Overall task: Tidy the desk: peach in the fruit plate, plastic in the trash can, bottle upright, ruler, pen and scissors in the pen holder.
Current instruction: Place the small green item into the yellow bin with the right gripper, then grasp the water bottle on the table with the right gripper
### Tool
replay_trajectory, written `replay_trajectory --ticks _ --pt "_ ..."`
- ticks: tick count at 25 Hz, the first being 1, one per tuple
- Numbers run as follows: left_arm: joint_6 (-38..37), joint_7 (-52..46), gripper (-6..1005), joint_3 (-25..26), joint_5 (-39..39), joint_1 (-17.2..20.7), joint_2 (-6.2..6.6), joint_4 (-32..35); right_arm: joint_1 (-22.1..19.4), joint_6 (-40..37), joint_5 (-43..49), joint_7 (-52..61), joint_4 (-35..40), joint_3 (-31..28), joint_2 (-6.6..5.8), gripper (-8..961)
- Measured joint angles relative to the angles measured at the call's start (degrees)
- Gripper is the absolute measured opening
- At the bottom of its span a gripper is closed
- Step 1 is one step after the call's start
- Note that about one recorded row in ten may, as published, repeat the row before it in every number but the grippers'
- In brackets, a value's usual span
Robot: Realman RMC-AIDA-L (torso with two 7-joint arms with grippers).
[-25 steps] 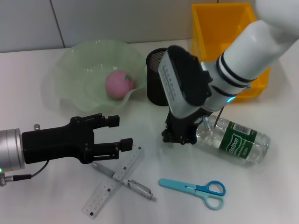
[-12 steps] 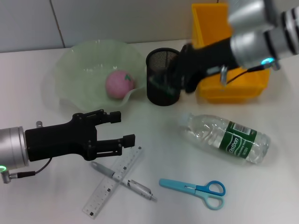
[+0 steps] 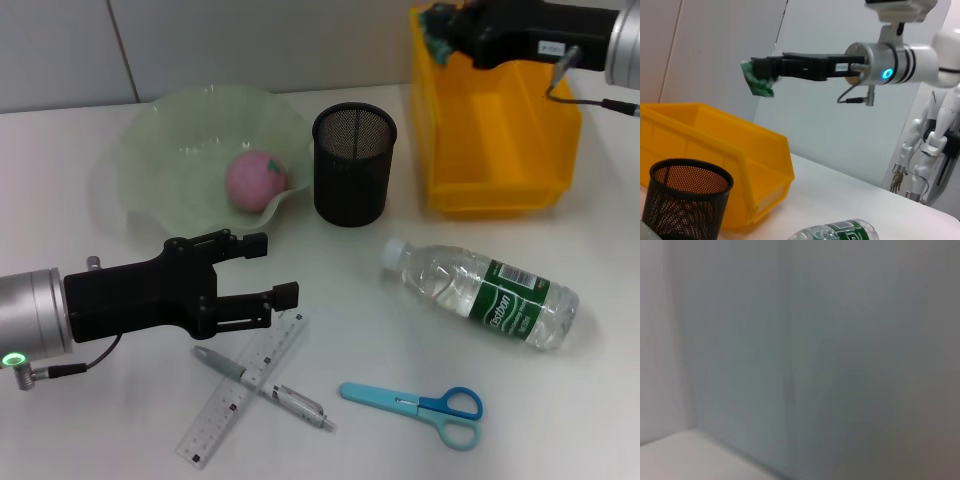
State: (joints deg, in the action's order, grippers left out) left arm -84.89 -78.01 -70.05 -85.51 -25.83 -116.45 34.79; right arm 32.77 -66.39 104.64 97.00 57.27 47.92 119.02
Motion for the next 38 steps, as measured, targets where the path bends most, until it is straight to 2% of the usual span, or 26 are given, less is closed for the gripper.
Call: replay_trajectory --ticks 1,2,6,11,17,23,27,38 --pt "0.00 0.00 800 0.00 0.00 -0.03 0.00 0.00 0.00 0.00 0.00 0.00 0.00 0.00 0.00 49" --pt "0.00 0.00 800 0.00 0.00 -0.08 0.00 0.01 -0.39 4.21 -0.31 0.00 -1.05 -0.04 0.01 53" --pt "0.00 0.00 799 0.00 0.00 -0.27 -0.01 0.02 -0.28 9.82 -0.36 0.11 -3.18 0.01 0.04 68" --pt "-0.01 -0.20 798 0.00 0.04 -0.45 -0.01 0.02 1.56 18.49 -0.36 0.44 -9.04 0.23 -0.10 87" --pt "-0.01 -0.45 796 0.01 0.19 -0.45 0.00 0.02 2.57 19.88 -0.12 0.44 -11.96 -0.13 -0.52 110" --pt "-0.01 -0.58 795 0.01 0.13 -0.45 0.00 0.02 2.66 20.05 -0.08 0.43 -12.51 -0.11 -0.63 335" --pt "-0.12 -0.59 794 0.00 0.13 -0.45 0.00 0.02 2.21 20.15 -0.38 0.43 -12.39 -0.15 -0.51 581" --pt "-0.44 -0.17 792 0.01 0.22 -0.35 0.00 0.02 1.89 19.68 -0.43 0.43 -12.08 -0.23 -0.32 746"
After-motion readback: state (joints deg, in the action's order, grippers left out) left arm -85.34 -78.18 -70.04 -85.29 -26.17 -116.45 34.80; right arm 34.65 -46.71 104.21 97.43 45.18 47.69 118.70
